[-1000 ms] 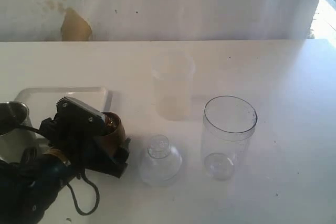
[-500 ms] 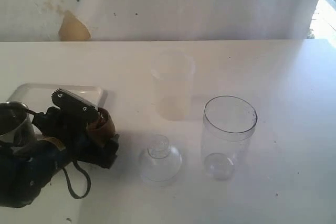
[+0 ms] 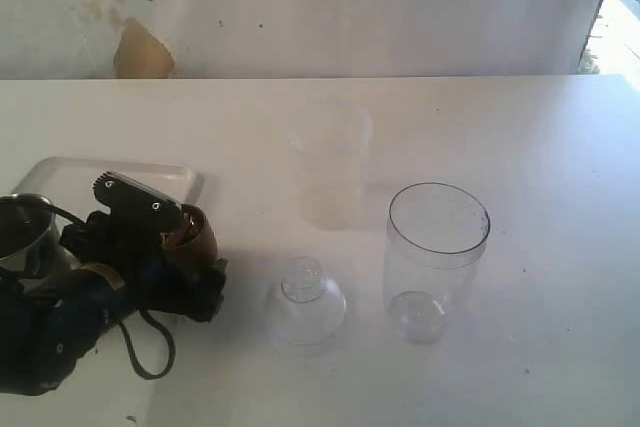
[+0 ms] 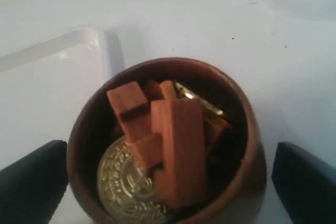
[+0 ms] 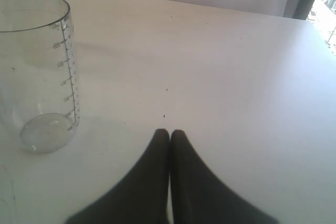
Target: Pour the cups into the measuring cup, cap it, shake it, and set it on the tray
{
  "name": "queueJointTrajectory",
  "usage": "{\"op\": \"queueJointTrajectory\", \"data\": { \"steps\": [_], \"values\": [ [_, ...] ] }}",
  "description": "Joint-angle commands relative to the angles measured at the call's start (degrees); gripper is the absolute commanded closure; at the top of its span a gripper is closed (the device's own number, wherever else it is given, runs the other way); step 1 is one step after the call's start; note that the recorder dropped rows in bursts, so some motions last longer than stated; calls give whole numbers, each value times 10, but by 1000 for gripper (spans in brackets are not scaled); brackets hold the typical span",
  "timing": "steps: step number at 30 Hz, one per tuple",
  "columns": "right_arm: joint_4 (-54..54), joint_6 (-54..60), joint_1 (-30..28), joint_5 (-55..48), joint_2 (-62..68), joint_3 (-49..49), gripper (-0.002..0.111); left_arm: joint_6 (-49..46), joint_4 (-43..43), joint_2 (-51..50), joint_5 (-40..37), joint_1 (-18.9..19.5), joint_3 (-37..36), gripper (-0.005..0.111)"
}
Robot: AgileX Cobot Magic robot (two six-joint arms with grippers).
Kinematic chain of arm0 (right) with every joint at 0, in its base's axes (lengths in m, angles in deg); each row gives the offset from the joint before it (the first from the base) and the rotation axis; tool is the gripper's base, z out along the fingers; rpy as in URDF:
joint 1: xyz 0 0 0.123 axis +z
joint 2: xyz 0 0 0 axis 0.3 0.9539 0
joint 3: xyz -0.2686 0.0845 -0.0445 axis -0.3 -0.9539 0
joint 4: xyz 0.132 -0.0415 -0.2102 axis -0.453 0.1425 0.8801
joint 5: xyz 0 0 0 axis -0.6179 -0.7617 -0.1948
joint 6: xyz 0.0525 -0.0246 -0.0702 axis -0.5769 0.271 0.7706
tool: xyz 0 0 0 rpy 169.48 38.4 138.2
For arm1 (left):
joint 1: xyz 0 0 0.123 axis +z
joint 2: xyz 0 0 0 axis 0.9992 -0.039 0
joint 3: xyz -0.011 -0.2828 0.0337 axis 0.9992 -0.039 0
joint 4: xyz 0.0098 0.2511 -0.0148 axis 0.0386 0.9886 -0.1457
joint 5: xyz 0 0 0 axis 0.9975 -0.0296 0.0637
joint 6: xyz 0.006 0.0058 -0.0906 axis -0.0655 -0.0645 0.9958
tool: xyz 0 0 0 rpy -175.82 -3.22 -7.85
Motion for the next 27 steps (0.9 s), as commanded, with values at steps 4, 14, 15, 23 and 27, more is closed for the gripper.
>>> {"op": "queueJointTrajectory", "data": {
  "steps": [4, 14, 15, 23, 27],
  "values": [
    [1, -1, 0, 8, -2, -1, 108, 52, 4, -2, -10, 3, 6, 2],
    [1, -1, 0, 8, -2, -1, 108, 58, 4, -7, -15, 4, 35, 2],
    [1, -1, 0, 8, -2, -1, 108, 54, 4, -6, -15, 4, 35, 2],
    [1, -1, 0, 8, -2, -1, 108, 53, -5, -6, -25, 4, 36, 2],
    [1, -1, 0, 8, -2, -1, 108, 64, -5, -6, -29, 4, 36, 2]
  ]
}}
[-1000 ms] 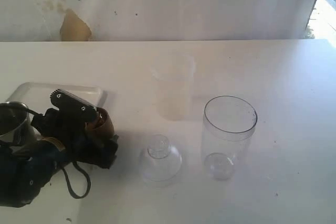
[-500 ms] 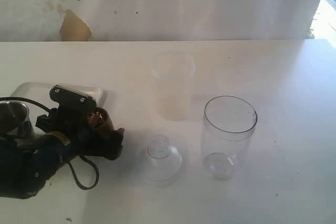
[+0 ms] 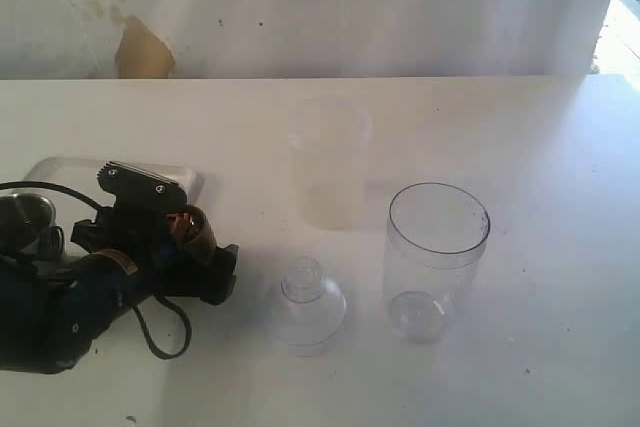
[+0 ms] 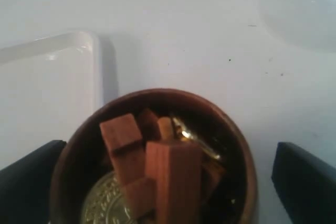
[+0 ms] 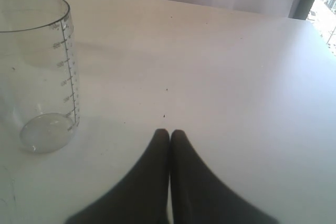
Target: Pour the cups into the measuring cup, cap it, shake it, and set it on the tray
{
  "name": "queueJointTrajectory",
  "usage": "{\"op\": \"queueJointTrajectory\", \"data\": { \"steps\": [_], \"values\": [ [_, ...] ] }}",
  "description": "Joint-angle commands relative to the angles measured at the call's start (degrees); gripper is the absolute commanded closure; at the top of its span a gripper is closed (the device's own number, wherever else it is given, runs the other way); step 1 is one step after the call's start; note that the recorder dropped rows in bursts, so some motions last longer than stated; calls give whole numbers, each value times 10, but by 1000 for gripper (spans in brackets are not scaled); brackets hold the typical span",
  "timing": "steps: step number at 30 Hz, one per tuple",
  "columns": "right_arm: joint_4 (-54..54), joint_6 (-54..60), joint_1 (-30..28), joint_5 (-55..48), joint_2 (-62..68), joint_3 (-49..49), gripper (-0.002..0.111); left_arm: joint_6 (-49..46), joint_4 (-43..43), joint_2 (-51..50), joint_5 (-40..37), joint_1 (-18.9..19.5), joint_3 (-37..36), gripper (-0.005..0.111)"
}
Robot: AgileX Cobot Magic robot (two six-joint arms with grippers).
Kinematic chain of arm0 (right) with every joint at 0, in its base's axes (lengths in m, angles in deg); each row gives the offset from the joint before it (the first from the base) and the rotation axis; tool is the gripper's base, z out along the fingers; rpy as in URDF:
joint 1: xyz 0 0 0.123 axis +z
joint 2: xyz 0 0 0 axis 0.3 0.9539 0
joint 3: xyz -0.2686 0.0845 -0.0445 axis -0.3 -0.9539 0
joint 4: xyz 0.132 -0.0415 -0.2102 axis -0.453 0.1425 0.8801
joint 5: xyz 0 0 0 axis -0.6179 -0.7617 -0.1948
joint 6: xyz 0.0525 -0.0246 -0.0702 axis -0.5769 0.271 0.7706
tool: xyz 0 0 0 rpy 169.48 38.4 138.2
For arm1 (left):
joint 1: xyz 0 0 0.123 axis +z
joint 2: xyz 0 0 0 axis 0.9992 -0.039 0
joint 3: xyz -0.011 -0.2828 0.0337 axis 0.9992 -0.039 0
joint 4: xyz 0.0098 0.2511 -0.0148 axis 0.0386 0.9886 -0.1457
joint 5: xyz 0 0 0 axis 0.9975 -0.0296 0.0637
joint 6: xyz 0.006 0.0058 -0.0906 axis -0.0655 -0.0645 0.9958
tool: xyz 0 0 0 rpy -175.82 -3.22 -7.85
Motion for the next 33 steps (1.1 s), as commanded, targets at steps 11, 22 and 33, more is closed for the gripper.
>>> {"op": "queueJointTrajectory", "data": {
  "steps": [11, 22, 33],
  "values": [
    [1, -1, 0, 8, -2, -1, 108, 19, -7, -1, -7, 0, 3, 2],
    [1, -1, 0, 8, -2, -1, 108, -18, 31, -9, 36, 0, 3, 2],
    [1, -1, 0, 8, -2, -1, 108, -25, 31, -31, 103, 0, 3, 2]
  ]
}}
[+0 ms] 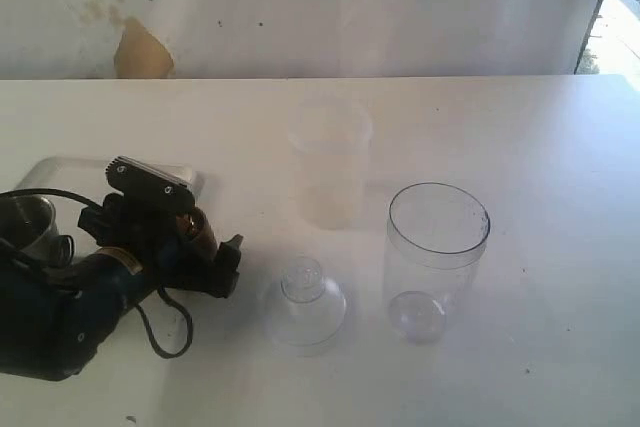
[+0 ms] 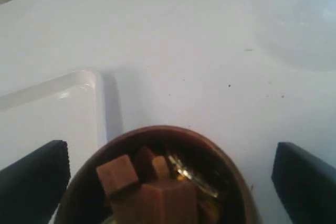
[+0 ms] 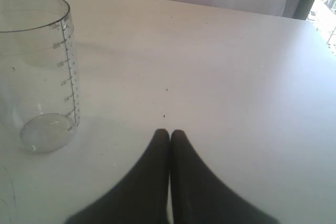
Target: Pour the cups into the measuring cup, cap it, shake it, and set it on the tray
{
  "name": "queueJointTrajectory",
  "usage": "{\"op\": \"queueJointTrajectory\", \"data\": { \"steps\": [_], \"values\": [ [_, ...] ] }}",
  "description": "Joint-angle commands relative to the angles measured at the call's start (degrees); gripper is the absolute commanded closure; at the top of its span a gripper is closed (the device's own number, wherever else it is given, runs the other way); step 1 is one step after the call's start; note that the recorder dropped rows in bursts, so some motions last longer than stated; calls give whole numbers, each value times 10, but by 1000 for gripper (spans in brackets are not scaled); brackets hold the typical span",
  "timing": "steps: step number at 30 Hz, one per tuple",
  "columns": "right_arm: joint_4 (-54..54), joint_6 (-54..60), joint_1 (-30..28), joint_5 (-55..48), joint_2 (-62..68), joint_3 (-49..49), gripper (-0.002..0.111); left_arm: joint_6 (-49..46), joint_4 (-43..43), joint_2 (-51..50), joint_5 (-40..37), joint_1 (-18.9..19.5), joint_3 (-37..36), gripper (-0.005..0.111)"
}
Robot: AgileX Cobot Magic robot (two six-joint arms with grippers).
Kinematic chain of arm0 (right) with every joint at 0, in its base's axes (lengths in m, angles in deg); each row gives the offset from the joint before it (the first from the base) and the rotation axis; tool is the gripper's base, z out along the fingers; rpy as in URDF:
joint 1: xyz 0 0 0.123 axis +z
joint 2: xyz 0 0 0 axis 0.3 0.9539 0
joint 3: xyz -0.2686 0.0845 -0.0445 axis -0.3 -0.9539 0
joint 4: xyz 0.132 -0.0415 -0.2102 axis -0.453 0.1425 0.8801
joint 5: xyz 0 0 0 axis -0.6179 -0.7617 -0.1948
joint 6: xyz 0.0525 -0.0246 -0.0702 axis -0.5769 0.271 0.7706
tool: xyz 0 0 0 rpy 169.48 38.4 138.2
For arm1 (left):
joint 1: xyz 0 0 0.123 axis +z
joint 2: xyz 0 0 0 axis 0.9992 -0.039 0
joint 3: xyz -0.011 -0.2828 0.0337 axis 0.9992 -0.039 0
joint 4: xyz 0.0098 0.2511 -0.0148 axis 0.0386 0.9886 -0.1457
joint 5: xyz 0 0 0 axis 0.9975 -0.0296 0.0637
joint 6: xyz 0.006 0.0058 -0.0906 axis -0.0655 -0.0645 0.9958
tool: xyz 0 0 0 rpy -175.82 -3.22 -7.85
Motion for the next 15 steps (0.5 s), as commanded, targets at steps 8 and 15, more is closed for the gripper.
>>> {"op": "queueJointTrajectory", "data": {
  "steps": [8, 15],
  "values": [
    [1, -1, 0, 8, -2, -1, 108, -17, -1, -9, 28, 0, 2, 2],
    [1, -1, 0, 8, -2, -1, 108, -17, -1, -9, 29, 0, 2, 2]
  ]
}}
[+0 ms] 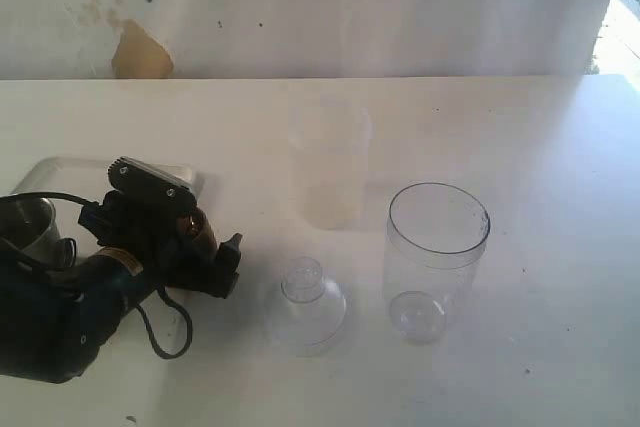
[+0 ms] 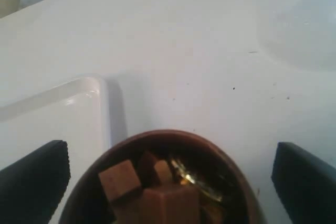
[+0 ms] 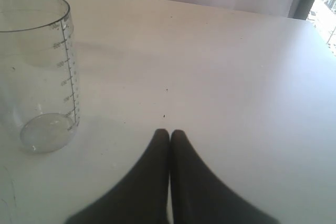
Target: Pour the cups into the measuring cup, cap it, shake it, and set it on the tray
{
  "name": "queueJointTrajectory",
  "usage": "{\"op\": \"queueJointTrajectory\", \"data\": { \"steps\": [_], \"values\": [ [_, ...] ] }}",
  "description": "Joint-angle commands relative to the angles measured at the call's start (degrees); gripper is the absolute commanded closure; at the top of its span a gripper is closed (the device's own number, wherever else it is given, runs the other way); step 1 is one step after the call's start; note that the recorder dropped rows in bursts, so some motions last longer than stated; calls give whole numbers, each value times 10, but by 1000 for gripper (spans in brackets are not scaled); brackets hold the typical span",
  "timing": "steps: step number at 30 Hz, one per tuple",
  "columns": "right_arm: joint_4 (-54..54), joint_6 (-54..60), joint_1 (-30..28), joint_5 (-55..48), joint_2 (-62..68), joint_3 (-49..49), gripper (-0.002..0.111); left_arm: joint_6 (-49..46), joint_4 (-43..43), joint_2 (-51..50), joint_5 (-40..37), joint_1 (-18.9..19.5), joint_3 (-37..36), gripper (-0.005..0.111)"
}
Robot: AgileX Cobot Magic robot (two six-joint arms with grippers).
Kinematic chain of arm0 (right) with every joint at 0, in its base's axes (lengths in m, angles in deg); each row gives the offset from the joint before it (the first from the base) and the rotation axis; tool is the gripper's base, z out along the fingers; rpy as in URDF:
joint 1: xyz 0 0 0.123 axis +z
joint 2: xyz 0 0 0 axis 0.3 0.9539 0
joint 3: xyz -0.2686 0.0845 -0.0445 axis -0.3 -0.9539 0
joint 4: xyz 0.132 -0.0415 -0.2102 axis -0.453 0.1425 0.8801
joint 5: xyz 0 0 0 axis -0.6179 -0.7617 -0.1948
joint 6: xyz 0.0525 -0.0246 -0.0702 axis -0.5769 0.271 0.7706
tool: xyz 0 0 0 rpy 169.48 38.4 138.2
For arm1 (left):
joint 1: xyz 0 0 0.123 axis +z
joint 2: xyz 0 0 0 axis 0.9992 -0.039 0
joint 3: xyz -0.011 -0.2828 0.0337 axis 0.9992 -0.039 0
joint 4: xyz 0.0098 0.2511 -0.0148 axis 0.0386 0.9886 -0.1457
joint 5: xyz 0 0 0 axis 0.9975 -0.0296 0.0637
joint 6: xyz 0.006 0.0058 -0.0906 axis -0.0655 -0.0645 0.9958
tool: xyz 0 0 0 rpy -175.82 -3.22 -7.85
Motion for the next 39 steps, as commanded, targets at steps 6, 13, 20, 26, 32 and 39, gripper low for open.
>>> {"op": "queueJointTrajectory", "data": {
  "steps": [6, 13, 20, 26, 32, 39],
  "values": [
    [1, -1, 0, 8, -2, -1, 108, -1, -1, 0, 10, 0, 2, 2],
    [1, -1, 0, 8, -2, -1, 108, -1, -1, 0, 10, 0, 2, 2],
    [1, -1, 0, 8, -2, -1, 108, -1, -1, 0, 10, 0, 2, 2],
    [1, -1, 0, 8, -2, -1, 108, -1, -1, 0, 10, 0, 2, 2],
    [1, -1, 0, 8, -2, -1, 108, 7, 11, 0, 11, 0, 2, 2],
    [1, -1, 0, 8, -2, -1, 108, 115, 23, -7, 15, 0, 2, 2]
  ]
}}
